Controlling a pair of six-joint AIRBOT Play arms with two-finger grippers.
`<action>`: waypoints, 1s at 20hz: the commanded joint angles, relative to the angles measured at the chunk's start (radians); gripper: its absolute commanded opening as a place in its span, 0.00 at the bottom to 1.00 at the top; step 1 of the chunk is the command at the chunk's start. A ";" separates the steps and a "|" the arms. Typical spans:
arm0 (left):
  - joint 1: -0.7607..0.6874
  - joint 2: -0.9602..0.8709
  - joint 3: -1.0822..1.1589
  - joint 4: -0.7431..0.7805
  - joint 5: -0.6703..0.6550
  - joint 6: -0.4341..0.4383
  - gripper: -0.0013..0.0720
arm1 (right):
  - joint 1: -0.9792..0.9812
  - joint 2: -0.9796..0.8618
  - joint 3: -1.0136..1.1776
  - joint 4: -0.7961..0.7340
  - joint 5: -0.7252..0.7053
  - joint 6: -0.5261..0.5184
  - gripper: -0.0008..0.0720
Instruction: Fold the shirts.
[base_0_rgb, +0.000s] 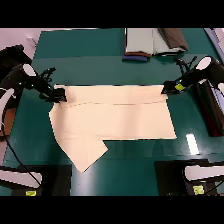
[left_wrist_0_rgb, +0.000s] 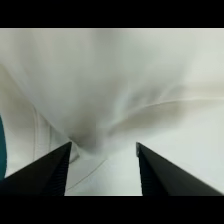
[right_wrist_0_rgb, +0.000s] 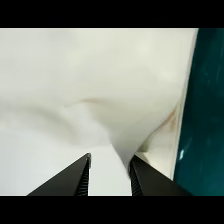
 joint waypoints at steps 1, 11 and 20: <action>0.000 0.068 -0.014 0.018 0.003 -0.023 0.67 | -0.032 0.042 -0.021 0.111 0.015 -0.034 0.42; -0.001 0.573 -0.506 0.099 -0.036 -0.078 0.68 | -0.398 0.431 -0.534 -0.037 0.198 -0.069 0.72; -0.001 0.631 -0.583 0.070 -0.008 -0.101 0.68 | -0.304 0.446 -0.795 -0.002 0.066 -0.068 0.61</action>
